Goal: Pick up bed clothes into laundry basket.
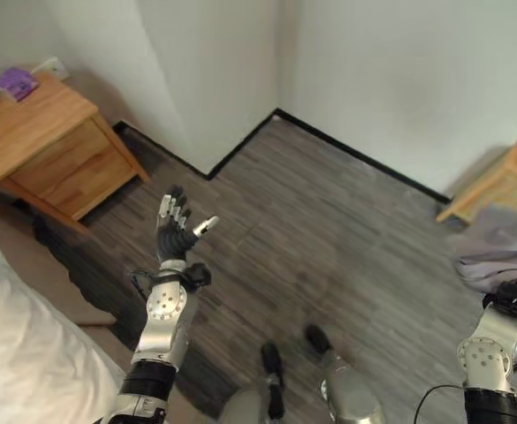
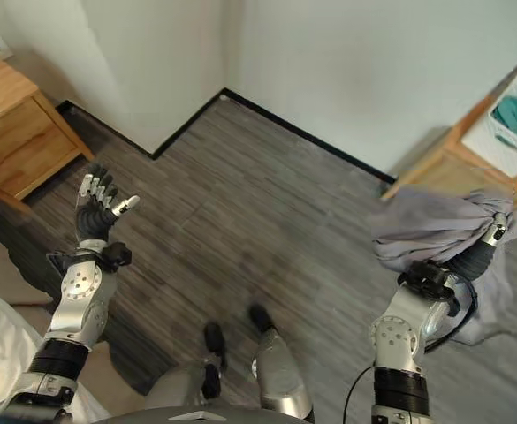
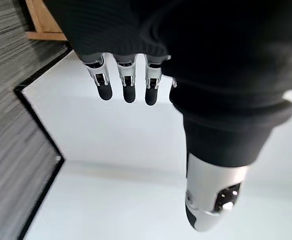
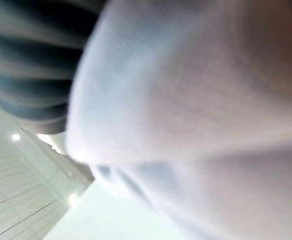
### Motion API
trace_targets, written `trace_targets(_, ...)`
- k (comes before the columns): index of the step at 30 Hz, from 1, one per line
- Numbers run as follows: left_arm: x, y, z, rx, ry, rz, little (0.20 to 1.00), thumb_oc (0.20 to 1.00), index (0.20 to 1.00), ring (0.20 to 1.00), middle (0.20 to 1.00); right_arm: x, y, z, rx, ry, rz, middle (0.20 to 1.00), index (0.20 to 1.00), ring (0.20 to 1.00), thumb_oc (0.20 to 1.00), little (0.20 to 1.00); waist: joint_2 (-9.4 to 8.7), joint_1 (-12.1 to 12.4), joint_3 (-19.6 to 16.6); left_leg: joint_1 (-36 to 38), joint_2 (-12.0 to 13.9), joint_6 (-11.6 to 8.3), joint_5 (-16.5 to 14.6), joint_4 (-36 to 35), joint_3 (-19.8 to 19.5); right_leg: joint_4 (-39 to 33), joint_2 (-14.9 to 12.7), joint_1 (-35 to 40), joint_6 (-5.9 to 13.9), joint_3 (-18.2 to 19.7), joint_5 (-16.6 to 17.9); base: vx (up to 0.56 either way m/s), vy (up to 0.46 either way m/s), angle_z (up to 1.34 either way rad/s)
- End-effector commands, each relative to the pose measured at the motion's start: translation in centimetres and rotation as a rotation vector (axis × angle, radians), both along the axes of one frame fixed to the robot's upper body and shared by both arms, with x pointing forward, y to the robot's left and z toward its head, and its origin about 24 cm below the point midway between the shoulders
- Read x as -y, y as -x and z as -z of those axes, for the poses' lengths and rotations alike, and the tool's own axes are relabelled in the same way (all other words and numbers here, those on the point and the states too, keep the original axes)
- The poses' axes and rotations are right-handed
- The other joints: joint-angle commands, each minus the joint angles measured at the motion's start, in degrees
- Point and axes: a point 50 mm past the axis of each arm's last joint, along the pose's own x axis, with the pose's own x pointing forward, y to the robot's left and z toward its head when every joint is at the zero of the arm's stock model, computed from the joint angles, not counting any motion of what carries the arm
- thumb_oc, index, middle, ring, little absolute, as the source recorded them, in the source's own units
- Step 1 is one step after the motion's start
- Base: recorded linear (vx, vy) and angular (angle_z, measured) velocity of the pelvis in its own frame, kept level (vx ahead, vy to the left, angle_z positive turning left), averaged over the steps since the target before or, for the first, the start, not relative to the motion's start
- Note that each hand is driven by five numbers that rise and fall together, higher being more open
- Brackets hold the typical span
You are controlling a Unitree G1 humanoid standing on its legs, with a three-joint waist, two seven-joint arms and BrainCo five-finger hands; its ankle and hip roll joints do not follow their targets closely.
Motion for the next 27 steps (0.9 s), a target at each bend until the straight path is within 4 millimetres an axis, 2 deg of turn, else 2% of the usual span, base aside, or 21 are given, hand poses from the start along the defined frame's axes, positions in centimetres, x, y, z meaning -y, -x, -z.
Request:
trace_targets(1, -1.5, 0.3, -3.4, 0.138, -0.083, -0.026, 1.0, 1.0, 1.0, 1.0, 1.0, -0.8, -1.0, -3.8, 0.14, 0.122, -0.002, 0.2, 0.2, 0.2, 0.2, 0.2, -0.89, 1.3, -0.3, 7.7, 5.7, -10.42, -4.9, -3.2, 1.3, 6.2, -2.7, 0.9, 0.85, -5.8, 0.7, -0.26, 0.148, -1.61)
trace_targets(2, -1.6, 0.4, -3.3, 0.136, -0.077, -0.038, 1.0, 1.0, 1.0, 1.0, 1.0, -1.3, -1.2, -3.7, 0.136, 0.11, -0.016, 0.2, 0.2, 0.2, 0.2, 0.2, -1.03, 2.6, -0.3, 7.8, 6.4, -10.24, -4.4, -3.5, 4.4, 9.0, -4.5, 2.2, 0.92, -9.4, -0.8, -0.27, 0.064, -1.05)
trace_targets(3, -1.5, 0.7, -3.0, 0.126, -0.061, -0.03, 1.0, 1.0, 1.0, 1.0, 1.0, -2.0, -1.9, -3.7, 0.131, 0.093, -0.046, 0.2, 0.2, 0.2, 0.2, 0.2, -1.24, 4.9, -1.2, 7.2, 7.0, -10.08, -3.7, -4.3, 7.8, 9.2, -7.3, 5.7, 0.56, -14.8, -1.7, -0.26, 0.068, -1.22)
trace_targets(4, -1.5, 0.8, -3.0, 0.125, -0.062, -0.03, 1.0, 1.0, 1.0, 1.0, 1.0, -2.0, -1.9, -3.7, 0.131, 0.092, -0.046, 0.2, 0.2, 0.2, 0.2, 0.2, -1.24, 5.0, -1.2, 7.4, 7.1, -10.09, -3.7, -4.4, 7.9, 8.9, -7.2, 5.9, 0.55, -14.7, -1.6, -0.2, 0.035, -1.37)
trace_targets(5, -1.6, 1.1, -2.6, 0.114, -0.044, -0.036, 1.0, 1.0, 1.0, 1.0, 1.0, -2.9, -2.5, -3.4, 0.113, 0.073, -0.076, 0.2, 0.2, 0.2, 0.2, 0.2, -1.37, 6.8, -1.8, 7.9, 7.3, -10.28, -4.4, -4.4, 10.3, 10.6, -10.3, 8.6, 1.82, -17.9, -2.2, -0.11, -0.016, -1.68)
trace_targets(6, -1.6, 1.1, -2.4, 0.104, -0.038, -0.031, 1.0, 1.0, 1.0, 1.0, 1.0, -3.3, -2.9, -3.5, 0.104, 0.081, -0.105, 0.2, 0.2, 0.2, 0.2, 0.2, -1.68, 7.4, -2.2, 7.4, 7.7, -10.38, -3.9, -4.1, 11.0, 10.8, -11.0, 9.7, 1.84, -18.0, -1.7, -0.16, -0.073, -1.71)
trace_targets(7, -1.5, 1.2, -2.2, 0.096, -0.033, -0.022, 1.0, 1.0, 1.0, 1.0, 1.0, -3.6, -3.1, -3.4, 0.094, 0.088, -0.126, 0.2, 0.2, 0.2, 0.2, 0.2, -2.55, 7.8, -2.7, 7.0, 7.9, -10.71, -3.7, -3.8, 12.1, 9.2, -10.4, 10.7, 2.35, -16.6, -1.1, -0.26, -0.281, -1.13)
trace_targets(8, -1.5, 1.3, -2.0, 0.089, -0.027, -0.023, 1.0, 1.0, 1.0, 1.0, 1.0, -4.0, -3.2, -3.1, 0.06, 0.111, -0.156, 0.2, 0.2, 0.2, 0.2, 0.2, -4.11, 9.0, -3.0, 5.8, 9.3, -11.98, -2.8, -2.2, 13.6, 1.3, -7.8, 13.2, 2.63, -15.2, -2.4, -0.17, -0.251, -0.74)
trace_targets(9, -1.5, 1.3, -2.0, 0.088, -0.027, -0.023, 1.0, 1.0, 1.0, 1.0, 1.0, -4.0, -3.2, -3.0, 0.059, 0.111, -0.156, 0.2, 0.2, 0.2, 0.2, 0.2, -4.06, 9.2, -3.0, 5.8, 9.6, -12.21, -2.8, -2.0, 13.8, 0.6, -7.4, 13.5, 2.4, -15.2, -2.2, -0.17, -0.41, -0.86)
trace_targets(10, -1.4, 1.3, -1.3, 0.058, -0.025, -0.013, 1.0, 1.0, 1.0, 1.0, 1.0, -3.5, -2.5, -2.3, 0.032, 0.122, -0.158, 0.2, 0.2, 0.2, 0.2, 0.2, -5.18, 9.0, -3.2, 4.2, 11.5, -13.7, -1.1, 0.1, 13.2, -4.8, -4.8, 15.4, 1.7, -13.1, -3.4, -0.05, -0.242, -0.75)
trace_targets(12, -1.3, 1.3, -1.3, 0.056, -0.025, -0.012, 1.0, 1.0, 1.0, 1.0, 1.0, -3.4, -2.5, -2.3, 0.031, 0.122, -0.158, 0.2, 0.2, 0.2, 0.2, 0.2, -5.06, 9.1, -3.3, 4.0, 11.9, -13.93, -1.1, 0.4, 13.2, -5.2, -4.4, 15.5, 1.47, -13.2, -3.2, -0.04, -0.268, -0.42)
trace_targets(13, -1.0, 1.3, -0.9, 0.044, 0.012, 0.001, 1.0, 1.0, 1.0, 1.0, 1.0, -2.5, -1.5, -1.8, 0.008, 0.143, -0.132, 0.2, 0.2, 0.2, 0.2, 0.2, -6.05, 8.3, -2.6, 1.5, 15.2, -15.9, -0.3, 5.9, 11.8, -8.7, -2.0, 17.8, 0.27, -12.9, -3.1, -0.04, -0.297, 0.0)
trace_targets(14, -1.0, 1.3, -0.8, 0.043, 0.013, 0.003, 1.0, 1.0, 1.0, 1.0, 1.0, -2.5, -1.5, -1.8, 0.007, 0.144, -0.132, 0.2, 0.2, 0.2, 0.2, 0.2, -5.93, 8.2, -2.6, 1.3, 15.5, -15.99, -0.5, 6.4, 11.6, -9.0, -1.8, 18.0, 0.19, -13.0, -3.0, -0.15, -0.344, 0.03)
trace_targets(15, -0.8, 1.4, -0.5, 0.034, 0.021, 0.01, 1.0, 1.0, 1.0, 1.0, 1.0, -2.3, -1.5, -1.8, -0.007, 0.172, -0.135, 0.2, 0.2, 0.2, 0.2, 0.2, -6.05, 8.6, -1.7, -0.3, 14.8, -15.29, -0.8, 9.3, 8.4, -9.3, -1.6, 17.9, -0.15, -12.6, -2.2, -0.12, -0.054, 0.08)
trace_targets(16, -0.8, 1.4, -0.5, 0.035, 0.021, 0.01, 1.0, 1.0, 1.0, 1.0, 1.0, -2.3, -1.5, -1.8, -0.006, 0.172, -0.135, 0.2, 0.2, 0.2, 0.2, 0.2, -6.02, 8.6, -1.7, -0.3, 14.8, -15.29, -0.8, 9.4, 8.3, -9.4, -1.6, 17.9, -0.15, -12.6, -2.2, -0.21, -0.133, -0.33)
trace_targets(17, 0.3, 1.1, -0.1, 0.026, 0.043, 0.042, 1.0, 1.0, 1.0, 1.0, 1.0, -1.9, -1.6, -1.6, -0.02, 0.167, -0.122, 0.2, 0.2, 0.2, 0.2, 0.2, -6.0, 7.9, -1.5, -0.9, 12.6, -15.23, -3.0, 9.8, 4.3, -10.7, -1.4, 17.9, -0.12, -11.8, -0.8, -0.08, -0.083, -0.5)
trace_targets(21, 1.2, 0.7, 0.1, 0.018, 0.078, 0.08, 1.0, 1.0, 1.0, 1.0, 1.0, -1.9, -1.3, -1.3, -0.027, 0.165, -0.126, 0.2, 0.2, 0.2, 0.2, 0.2, -4.81, 6.6, -2.3, 1.1, 10.7, -13.91, -2.8, 5.4, 5.5, -9.4, -0.9, 16.7, 0.07, -10.8, -0.7, -0.04, 0.04, -0.21)
trace_targets(23, 2.0, 0.1, -0.6, 0.035, 0.053, 0.116, 1.0, 1.0, 1.0, 1.0, 1.0, -2.2, -1.3, -1.0, -0.025, 0.146, -0.13, 0.2, 0.2, 0.2, 0.2, 0.2, -4.57, 5.7, -2.7, 1.8, 9.9, -13.47, -2.1, 3.2, 5.9, -9.1, -0.6, 15.4, 0.14, -9.9, -0.1, -0.02, 0.065, -0.19)
trace_targets(27, 1.6, 0.1, -1.0, 0.043, 0.012, 0.119, 1.0, 1.0, 1.0, 1.0, 1.0, -2.5, -1.6, -0.7, -0.038, 0.139, -0.146, 0.2, 0.2, 0.2, 0.2, 0.2, -4.74, 5.7, -2.8, 2.5, 8.7, -12.57, -4.0, 4.0, 4.2, -8.0, -0.9, 14.5, 0.26, -8.4, -0.2, 0.04, 0.057, -0.15)
